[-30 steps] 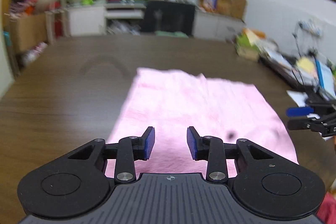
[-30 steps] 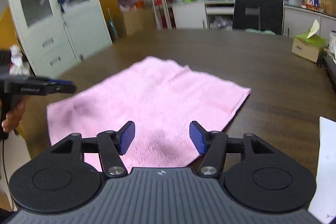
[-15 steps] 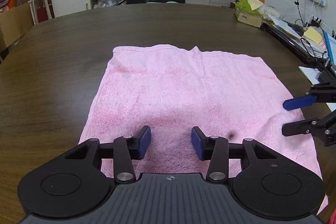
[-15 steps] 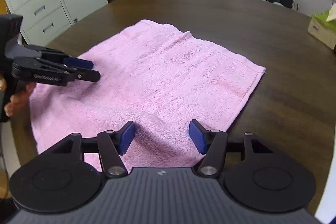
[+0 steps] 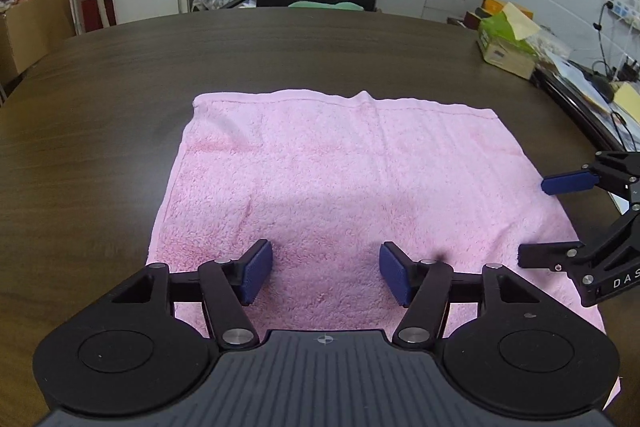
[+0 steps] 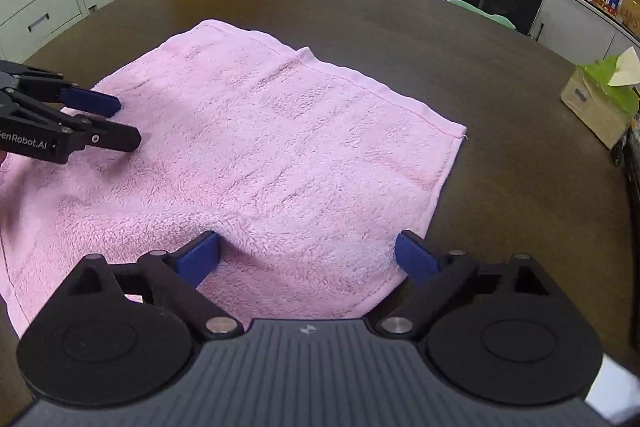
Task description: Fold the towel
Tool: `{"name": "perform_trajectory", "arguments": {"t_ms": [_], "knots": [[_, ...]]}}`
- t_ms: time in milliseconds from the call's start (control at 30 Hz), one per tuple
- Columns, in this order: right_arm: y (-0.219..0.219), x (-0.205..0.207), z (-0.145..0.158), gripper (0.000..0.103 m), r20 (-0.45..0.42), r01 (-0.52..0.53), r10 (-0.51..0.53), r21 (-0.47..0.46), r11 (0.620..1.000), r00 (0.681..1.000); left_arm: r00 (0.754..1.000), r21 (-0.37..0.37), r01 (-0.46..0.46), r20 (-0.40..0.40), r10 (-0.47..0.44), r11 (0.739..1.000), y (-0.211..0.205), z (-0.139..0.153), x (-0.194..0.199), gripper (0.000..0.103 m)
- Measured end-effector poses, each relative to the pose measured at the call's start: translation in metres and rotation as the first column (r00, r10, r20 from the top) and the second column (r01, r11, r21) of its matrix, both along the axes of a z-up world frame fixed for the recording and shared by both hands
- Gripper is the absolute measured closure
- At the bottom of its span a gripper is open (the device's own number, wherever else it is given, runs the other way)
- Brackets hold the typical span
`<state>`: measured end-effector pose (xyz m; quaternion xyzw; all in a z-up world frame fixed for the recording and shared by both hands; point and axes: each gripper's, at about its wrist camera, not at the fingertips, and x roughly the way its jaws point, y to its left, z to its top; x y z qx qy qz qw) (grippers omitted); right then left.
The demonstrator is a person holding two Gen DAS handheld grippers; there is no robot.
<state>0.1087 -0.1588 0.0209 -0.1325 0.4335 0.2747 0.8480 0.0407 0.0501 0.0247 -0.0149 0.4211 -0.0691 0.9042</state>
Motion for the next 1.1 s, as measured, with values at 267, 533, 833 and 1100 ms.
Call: {"name": "perform_trajectory", "arguments": {"t_ms": [267,533,833,1100], "knots": [[-0.003,0.030,0.002,0.009,-0.009,0.040,-0.040,-0.028,0.999,0.999,0.997,0.014,-0.083,0.004,0.083,0.996,-0.002,-0.002,0.050,0.040],[-0.028,0.046,0.008,0.028,0.011,0.090,-0.090,0.035,0.995,0.996,0.994,-0.068,-0.108,-0.004,0.108,0.992,0.005,-0.001,0.084,0.041],[-0.038,-0.029,0.044,0.028,0.066,0.017,-0.040,0.315,0.949,0.997,0.992,-0.143,-0.057,0.101,0.072,0.988,0.039,0.022,0.027,0.036],[-0.039,-0.064,0.004,0.025,0.028,0.049,-0.058,0.254,0.966,0.998,0.997,-0.020,0.015,0.073,-0.013,1.000,0.032,0.000,-0.012,0.035]]}}
